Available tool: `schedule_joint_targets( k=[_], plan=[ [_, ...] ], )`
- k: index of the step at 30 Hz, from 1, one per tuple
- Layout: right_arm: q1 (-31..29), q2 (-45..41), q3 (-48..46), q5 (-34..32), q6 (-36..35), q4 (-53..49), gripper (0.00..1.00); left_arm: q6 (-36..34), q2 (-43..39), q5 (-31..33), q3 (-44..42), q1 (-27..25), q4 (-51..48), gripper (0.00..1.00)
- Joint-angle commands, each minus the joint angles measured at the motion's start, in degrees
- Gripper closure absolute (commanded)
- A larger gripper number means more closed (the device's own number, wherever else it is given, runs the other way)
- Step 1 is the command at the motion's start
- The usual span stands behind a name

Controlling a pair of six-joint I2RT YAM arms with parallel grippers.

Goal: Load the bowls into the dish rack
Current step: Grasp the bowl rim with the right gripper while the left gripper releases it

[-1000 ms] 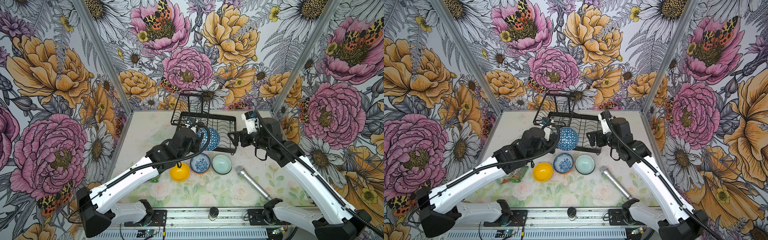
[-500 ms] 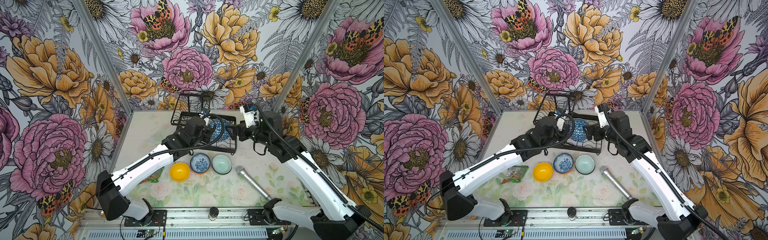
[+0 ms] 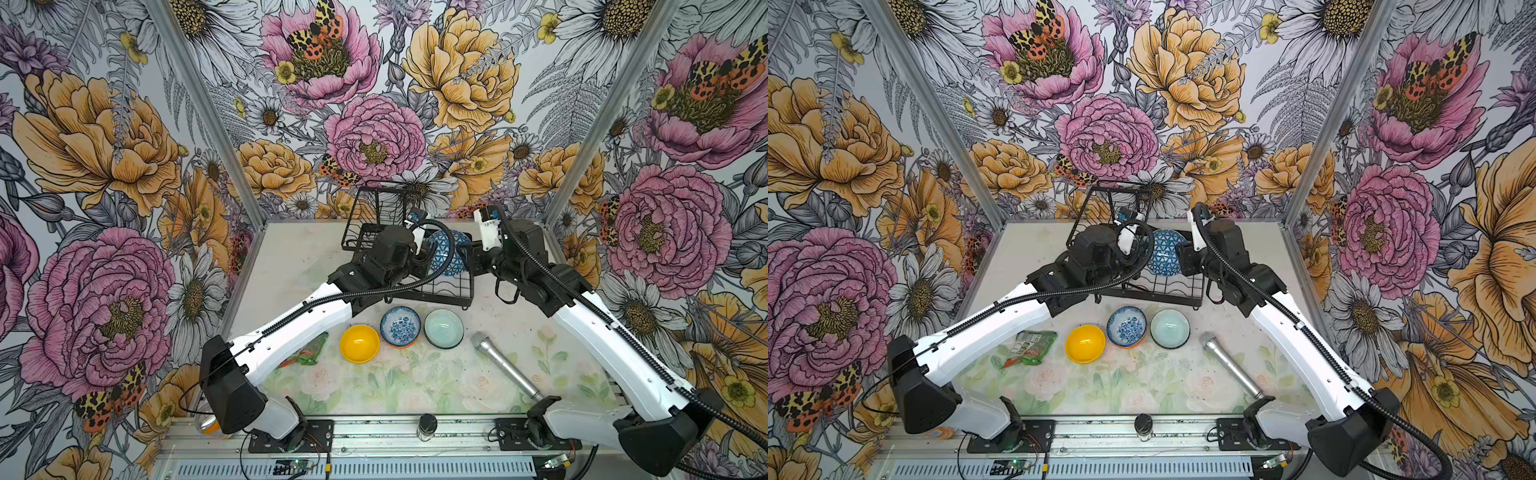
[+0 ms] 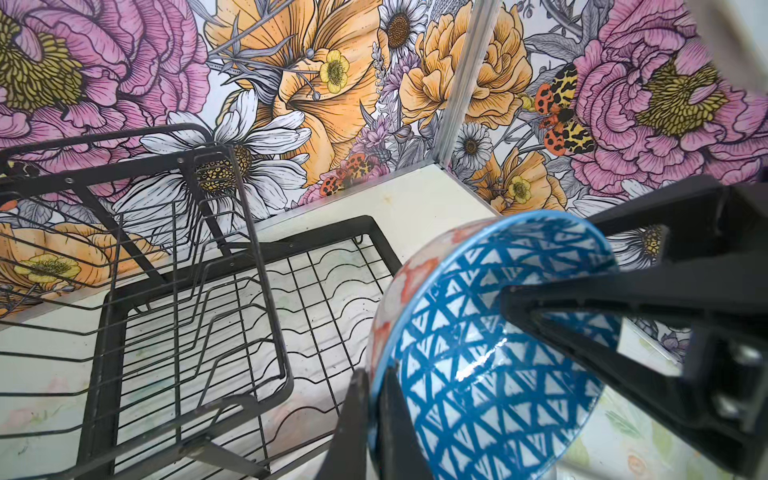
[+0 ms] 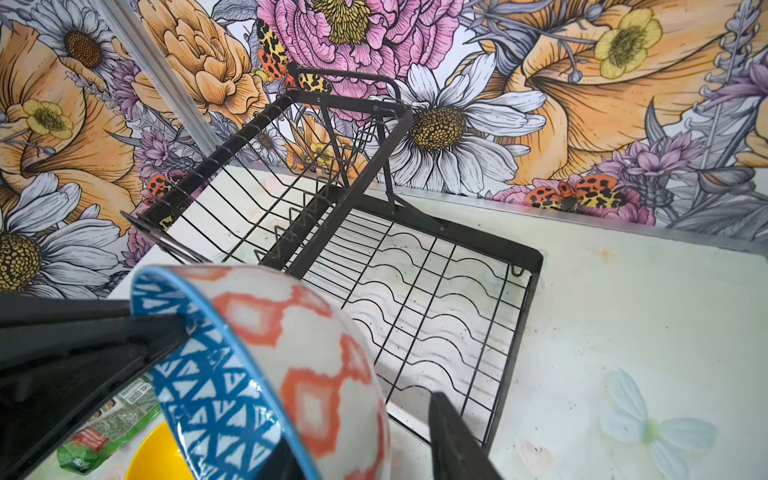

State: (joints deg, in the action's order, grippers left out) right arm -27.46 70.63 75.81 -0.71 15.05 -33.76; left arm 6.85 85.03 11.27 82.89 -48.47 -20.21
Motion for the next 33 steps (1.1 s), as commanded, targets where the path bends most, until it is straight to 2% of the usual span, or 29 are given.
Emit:
schedule_joint_targets(
  k=[1,4,9,15,16,20,21,23,30,33],
  plan=[
    [-0.3,0.8,-0.9,-1.7,1.3,1.9,0.68,-0.4,-0.3,-2.1,1.5,0.6,5.3,1.0],
    [-0.3,0.8,-1.3,-2.0,1.3,2.2,0.75,-0.3,-0.4,-2.5,1.1,0.6,5.4,1.0],
    [-0.4,0.4,-2.0,-2.5,1.3,2.2,0.98,-0.2,-1.0,-2.9,-0.1,0.6,4.8,1.0],
    [-0.3,-0.2,-2.5,-4.0,-0.6,2.3,1.0,1.0,-2.7,0.2,-0.1,2.3,-4.2,1.0],
    [-0.3,-0.3,-2.6,-4.6,-1.1,2.2,1.0,0.8,-3.4,0.3,-0.5,2.8,-5.9,0.96],
    [0.6,0.1,-3.3,-5.3,-4.0,3.0,1.0,0.0,-7.8,0.2,-3.1,5.4,-12.1,0.28],
    [0.8,0.4,-3.4,-5.4,-5.8,3.4,1.0,-0.3,-8.9,0.3,-3.8,6.1,-13.4,0.16],
    [0.8,0.8,-4.1,-6.2,-10.5,5.2,1.0,-0.7,-10.7,0.2,-4.8,7.8,-15.5,0.01],
    [0.8,1.5,-9.9,-12.8,-29.1,19.3,1.0,-2.9,-13.7,-2.0,-7.9,10.8,-17.8,0.01],
    [0.7,2.0,-14.2,-17.1,-37.1,30.6,1.0,-3.0,-14.2,-2.4,-8.9,11.3,-17.7,0.01]
  ],
)
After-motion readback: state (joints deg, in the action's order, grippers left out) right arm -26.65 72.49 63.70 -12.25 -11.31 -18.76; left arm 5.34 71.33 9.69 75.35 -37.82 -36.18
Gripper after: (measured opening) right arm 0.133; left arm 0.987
